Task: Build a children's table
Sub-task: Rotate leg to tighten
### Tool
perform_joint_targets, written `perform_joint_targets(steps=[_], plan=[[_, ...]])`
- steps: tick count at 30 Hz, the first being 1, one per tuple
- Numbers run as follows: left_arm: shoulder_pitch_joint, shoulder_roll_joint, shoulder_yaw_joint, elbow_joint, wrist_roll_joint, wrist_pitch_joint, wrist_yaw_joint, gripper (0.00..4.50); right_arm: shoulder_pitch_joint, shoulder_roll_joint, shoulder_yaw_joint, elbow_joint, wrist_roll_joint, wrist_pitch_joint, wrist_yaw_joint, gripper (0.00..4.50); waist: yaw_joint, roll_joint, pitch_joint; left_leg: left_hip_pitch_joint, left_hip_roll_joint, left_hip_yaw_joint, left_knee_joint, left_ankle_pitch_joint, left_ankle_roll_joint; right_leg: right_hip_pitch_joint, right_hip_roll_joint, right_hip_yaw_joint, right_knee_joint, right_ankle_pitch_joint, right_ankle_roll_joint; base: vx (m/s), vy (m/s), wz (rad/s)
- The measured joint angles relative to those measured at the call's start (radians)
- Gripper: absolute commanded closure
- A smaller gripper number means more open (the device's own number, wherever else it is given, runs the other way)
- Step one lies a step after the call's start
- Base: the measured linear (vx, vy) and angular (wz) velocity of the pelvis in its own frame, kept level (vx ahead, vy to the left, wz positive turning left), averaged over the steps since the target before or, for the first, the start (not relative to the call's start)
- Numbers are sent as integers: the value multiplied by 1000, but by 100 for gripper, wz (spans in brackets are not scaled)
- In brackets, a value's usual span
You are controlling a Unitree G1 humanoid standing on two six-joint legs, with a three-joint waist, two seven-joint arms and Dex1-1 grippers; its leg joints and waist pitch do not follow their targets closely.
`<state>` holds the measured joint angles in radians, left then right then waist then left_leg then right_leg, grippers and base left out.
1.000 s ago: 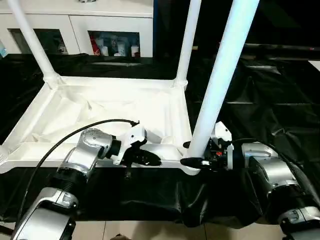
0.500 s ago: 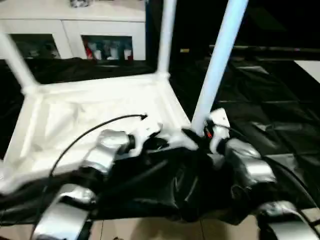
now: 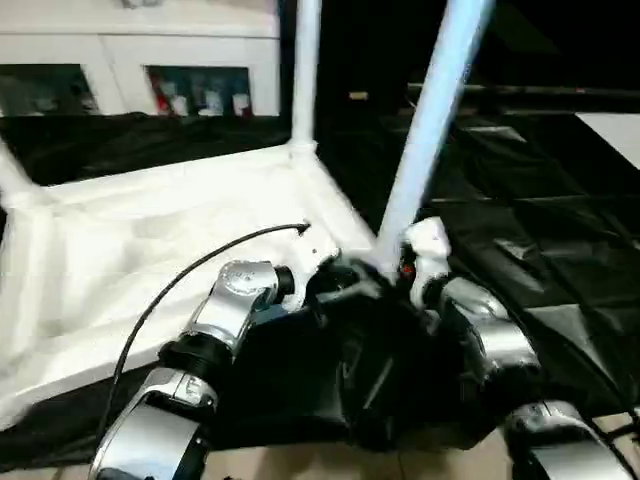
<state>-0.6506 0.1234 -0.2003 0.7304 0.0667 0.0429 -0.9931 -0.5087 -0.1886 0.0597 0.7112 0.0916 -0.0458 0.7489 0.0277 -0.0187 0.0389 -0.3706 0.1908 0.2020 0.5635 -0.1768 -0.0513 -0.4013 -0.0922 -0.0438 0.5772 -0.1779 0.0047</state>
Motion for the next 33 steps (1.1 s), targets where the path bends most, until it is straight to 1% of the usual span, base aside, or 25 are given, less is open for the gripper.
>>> perform_joint_targets(steps=[3, 5, 6, 7, 8, 9, 11, 13, 14, 15, 18, 19, 20, 21, 25, 27, 33], plan=[[0, 28, -16, -13, -7, -18, -54, 450, 9, -54, 21, -42, 18, 1, 116, 72, 7, 0, 0, -2, 4, 0, -1, -1, 7, -2, 2, -4, 2, -5, -3, 61, -27, 1], [-3, 37, -15, -14, -13, -13, -69, 450, 13, -75, 23, -64, 27, 5, 170, 72, 10, 1, 1, -2, 6, 0, 0, -2, 7, -2, 3, -6, 3, -6, -4, 0, 0, 0], [-6, 43, -16, -16, -19, -4, -79, 430, 17, -83, 24, -78, 35, 12, 197, 73, 13, 2, 1, -3, 6, 0, 1, -3, 7, -2, 3, -6, 3, -6, -4, 0, 0, 0], [-7, 51, -17, -21, -25, 4, -90, 430, 20, -89, 24, -84, 40, 15, 214, 73, 11, 2, 2, -3, 7, 1, 1, -3, 7, -2, 3, -6, 3, -6, -5, 0, 0, 0], [-7, 62, -21, -33, -29, 19, -105, 417, 27, -94, 25, -93, 47, 16, 232, 73, 9, 3, 2, -2, 7, 1, 2, -3, 7, -2, 3, -6, 3, -6, -5, 0, 0, 0], [-6, 80, -23, -51, -30, 39, -117, 417, 34, -96, 29, -101, 55, 17, 257, 73, 9, 3, 3, -2, 8, 1, 2, -3, 7, -3, 4, -6, 4, -6, -5, 0, 0, 0], [-1, 125, -24, -97, -30, 85, -138, 393, 43, -99, 42, -102, 56, 18, 282, 73, 8, 5, 4, -2, 10, 1, 4, -3, 6, -3, 6, -5, 7, -6, -5, 0, 0, 0], [12, 170, -20, -149, -28, 130, -139, 375, 52, -101, 52, -102, 58, 20, 298, 73, 11, 11, 8, -2, 11, 1, 6, -6, 1, -3, 6, -5, 8, -6, -5, 0, 0, 0], [20, 184, -21, -175, -22, 153, -139, 375, 52, -104, 52, -104, 60, 20, 300, 73, 13, 13, 10, -2, 11, 2, 7, -5, 0, -3, 6, -5, 9, -6, -5, 0, 0, 0], [29, 193, -21, -205, -11, 176, -135, 350, 52, -110, 52, -105, 63, 20, 301, 73, 14, 15, 11, -2, 11, 2, 8, -5, 0, -3, 6, -4, 10, -6, -5, 0, 0, 0], [53, 208, -21, -278, -2, 232, -120, 334, 55, -115, 48, -112, 63, 21, 302, 73, 16, 15, 13, -2, 11, 2, 9, -5, 0, -3, 5, -4, 12, -6, -5, 0, 0, 0], [59, 212, -21, -304, -2, 260, -114, 321, 59, -116, 46, -117, 64, 21, 302, 73, 16, 15, 14, -2, 10, 2, 10, -5, 0, -3, 5, -3, 12, -6, -5, 0, 0, 0], [65, 215, -21, -327, -3, 279, -114, 321, 60, -116, 47, -119, 64, 22, 302, 73, 16, 15, 14, -2, 10, 2, 10, -5, 0, -3, 5, -3, 12, -6, -5, 0, 0, 0], [74, 220, -21, -359, -6, 304, -116, 297, 61, -116, 46, -119, 65, 22, 303, 73, 16, 15, 14, -2, 10, 2, 10, -5, 0, -3, 5, -3, 12, -6, -5, 0, 0, 0], [106, 229, -27, -447, -37, 370, -134, 283, 63, -117, 46, -119, 68, 22, 302, 73, 15, 15, 14, -2, 10, 2, 10, -5, 0, -3, 5, -3, 13, -6, -5, 0, 0, 0], [114, 233, -43, -462, -39, 381, -139, 255, 63, -117, 46, -119, 68, 21, 301, 73, 15, 15, 14, -2, 10, 2, 10, -5, 0, -3, 5, -3, 14, -6, -5, 0, 0, 0], [129, 236, -84, -473, -34, 431, -149, 252, 63, -120, 47, -116, 66, 17, 298, 73, 15, 15, 14, -2, 11, 2, 12, -5, 0, -3, 5, -3, 16, -6, -5, 0, 0, 0]])
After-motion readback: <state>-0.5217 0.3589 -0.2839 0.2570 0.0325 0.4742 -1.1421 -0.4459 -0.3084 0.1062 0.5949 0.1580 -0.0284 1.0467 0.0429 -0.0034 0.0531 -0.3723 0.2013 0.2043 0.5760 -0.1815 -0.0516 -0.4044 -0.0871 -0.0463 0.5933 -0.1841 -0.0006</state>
